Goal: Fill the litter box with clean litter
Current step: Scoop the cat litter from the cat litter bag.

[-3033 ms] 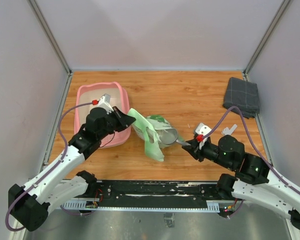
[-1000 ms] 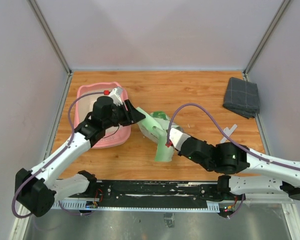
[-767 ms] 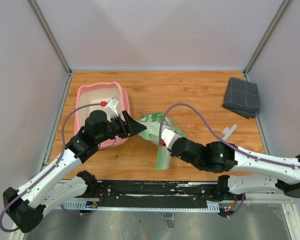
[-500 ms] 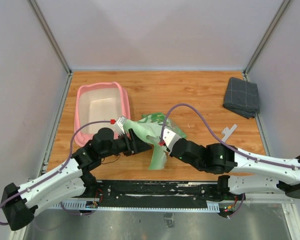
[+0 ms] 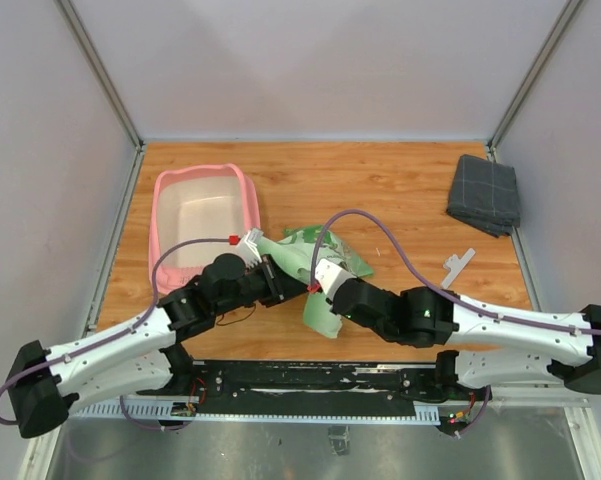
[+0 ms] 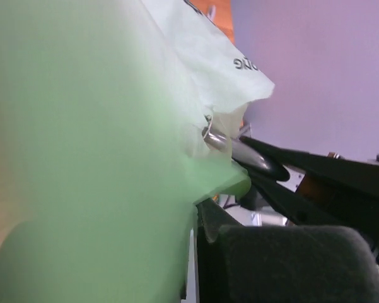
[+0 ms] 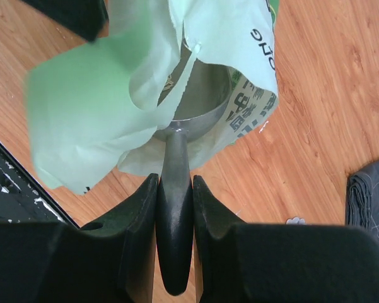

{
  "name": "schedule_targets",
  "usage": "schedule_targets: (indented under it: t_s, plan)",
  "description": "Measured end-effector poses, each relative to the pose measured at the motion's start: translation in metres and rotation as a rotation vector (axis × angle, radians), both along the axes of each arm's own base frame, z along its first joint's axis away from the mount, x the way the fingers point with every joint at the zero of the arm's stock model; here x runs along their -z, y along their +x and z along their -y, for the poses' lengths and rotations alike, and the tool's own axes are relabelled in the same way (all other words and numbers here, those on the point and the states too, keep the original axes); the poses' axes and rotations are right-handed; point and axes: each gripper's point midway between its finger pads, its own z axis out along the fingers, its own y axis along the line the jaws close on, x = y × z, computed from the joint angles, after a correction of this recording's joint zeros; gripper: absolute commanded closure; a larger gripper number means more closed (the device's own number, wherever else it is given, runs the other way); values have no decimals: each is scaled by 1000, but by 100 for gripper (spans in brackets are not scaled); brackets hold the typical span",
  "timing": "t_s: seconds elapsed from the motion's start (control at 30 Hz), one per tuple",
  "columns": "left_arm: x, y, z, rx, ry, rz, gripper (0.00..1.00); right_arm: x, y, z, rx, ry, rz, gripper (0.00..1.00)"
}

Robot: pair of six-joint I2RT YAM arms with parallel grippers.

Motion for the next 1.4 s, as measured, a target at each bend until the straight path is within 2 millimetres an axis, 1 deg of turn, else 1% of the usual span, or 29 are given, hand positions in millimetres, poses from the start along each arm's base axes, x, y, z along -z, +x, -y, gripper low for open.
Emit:
schedule_targets:
  t_s: [0.13,0.2,0.27,0.33,0.37,0.4,0.43,0.47,0.5,0.53,0.57,0.63,0.67,0.7,0.77,0.8,0.83,0.87,0.9,0.93,1.07,1.13,1.17,1.2,1.23,1.3,1.33,1.4]
  plan:
    - [-1,8,-27,-112,77,24,100,1,-1,2,10,-20,-12,99]
    - [1,10,-38,-153,111,19,100,-1,-1,0,17,-28,-20,99]
    - [6,12,-43,-176,156,2,100,-1,1,-2,29,-40,-30,99]
    - [18,13,-43,-177,220,-37,99,-2,4,-4,43,-52,-46,99]
    - [25,13,-42,-174,255,-60,91,-3,6,-5,51,-50,-61,99]
    - [32,13,-42,-169,298,-90,79,-5,9,-5,61,-44,-76,99]
    - [38,12,-40,-162,342,-125,70,-7,13,-6,73,-33,-92,99]
    - [41,12,-39,-157,371,-145,65,-10,17,-5,87,-24,-100,99]
    - [39,12,-38,-157,387,-171,61,-13,21,-5,101,-14,-106,99]
    - [31,11,-36,-157,380,-187,57,-17,26,-6,115,-1,-110,99]
    - [17,11,-34,-162,352,-191,52,-20,29,-6,124,7,-111,99]
    - [-19,10,-33,-183,257,-183,44,-27,33,-7,132,18,-123,99]
    - [-36,9,-34,-194,209,-177,42,-30,34,-8,133,22,-128,99]
    - [-58,8,-36,-211,141,-173,42,-33,34,-8,134,25,-132,99]
    - [-87,5,-41,-235,36,-174,39,-35,32,-7,133,28,-140,99]
    - [-98,1,-44,-242,-19,-185,38,-35,31,-6,131,27,-149,99]
    - [-103,-1,-45,-246,-53,-197,38,-34,30,-4,130,25,-154,99]
    - [-104,-1,-44,-249,-81,-211,37,-33,28,-2,128,26,-160,99]
    - [-100,-2,-41,-248,-94,-234,37,-30,26,2,126,27,-166,99]
    - [-90,-1,-39,-253,-94,-259,37,-27,23,6,123,27,-172,99]
    - [-33,4,-29,-292,0,-388,36,-21,12,19,106,35,-194,99]
    - [-11,8,-24,-309,57,-435,36,-20,7,23,96,48,-204,99]
    - [-4,9,-22,-314,76,-447,36,-20,6,25,94,52,-206,99]
    - [0,11,-21,-321,93,-452,39,-20,5,25,92,55,-208,99]
    - [2,13,-20,-328,105,-454,44,-19,5,26,92,54,-208,99]
    - [2,17,-19,-342,119,-451,69,-17,6,26,96,46,-209,99]
    - [0,20,-19,-351,121,-447,79,-17,7,27,101,30,-210,99]
    - [-3,25,-23,-371,116,-441,96,-18,10,23,106,6,-213,99]
